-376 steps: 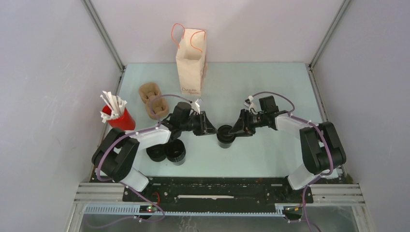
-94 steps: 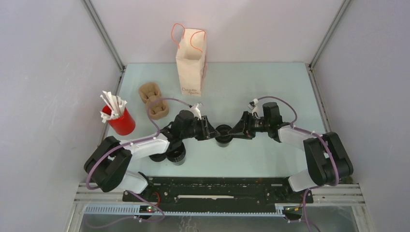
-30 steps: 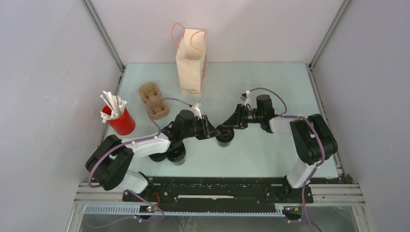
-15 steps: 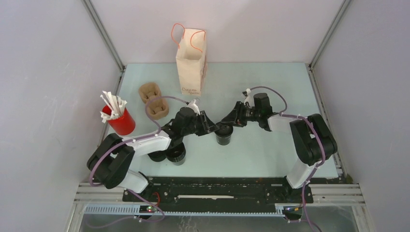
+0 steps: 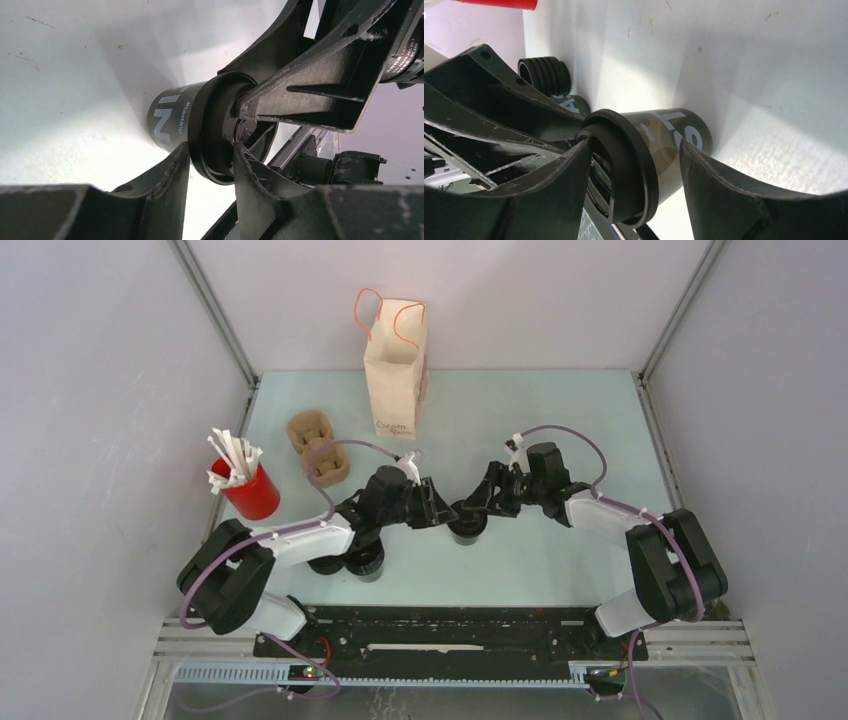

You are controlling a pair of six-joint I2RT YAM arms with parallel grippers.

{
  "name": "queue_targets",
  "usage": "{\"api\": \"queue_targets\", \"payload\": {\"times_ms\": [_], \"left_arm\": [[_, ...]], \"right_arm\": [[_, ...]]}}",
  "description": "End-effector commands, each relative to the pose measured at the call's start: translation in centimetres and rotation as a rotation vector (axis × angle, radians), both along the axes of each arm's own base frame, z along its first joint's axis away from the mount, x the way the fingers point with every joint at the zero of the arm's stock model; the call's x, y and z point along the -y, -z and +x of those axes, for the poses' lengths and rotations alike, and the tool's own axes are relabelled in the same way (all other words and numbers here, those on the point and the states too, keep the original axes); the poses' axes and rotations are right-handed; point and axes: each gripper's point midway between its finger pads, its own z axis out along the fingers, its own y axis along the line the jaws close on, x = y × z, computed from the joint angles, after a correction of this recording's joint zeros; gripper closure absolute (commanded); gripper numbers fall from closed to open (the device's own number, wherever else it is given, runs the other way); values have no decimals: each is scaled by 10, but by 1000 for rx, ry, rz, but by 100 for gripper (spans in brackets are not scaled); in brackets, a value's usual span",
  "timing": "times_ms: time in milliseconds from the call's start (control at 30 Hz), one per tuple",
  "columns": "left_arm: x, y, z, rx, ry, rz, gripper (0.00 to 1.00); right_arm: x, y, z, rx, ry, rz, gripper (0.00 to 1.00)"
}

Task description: Pack the takeout coffee

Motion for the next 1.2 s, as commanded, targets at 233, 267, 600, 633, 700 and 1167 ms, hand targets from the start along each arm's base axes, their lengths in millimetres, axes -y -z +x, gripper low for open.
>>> {"api": "queue_targets", "payload": {"times_ms": [233,267,600,633,700,1167], "left_arm": [[-8,-9,-9,19,52,120,34],[-6,-15,-6,35,53,117,30],[-11,-49,6,95,41,133,16],[-14,-54,5,106,35,134,16],[-22,-62,4,127,17,143,15],[-101,-129,-53,263,-109,90,11]], "right_arm": [[23,-13,-4,42,-9,-100,6],[26,-16,-2,60,-9,-114,3],[46,-35,-5,128,11,-236,0],[49,-35,-7,137,9,-264,0],[52,-38,-11,186,-6,-357,0],[25,-45,-31,366,-148,-789,2]]}}
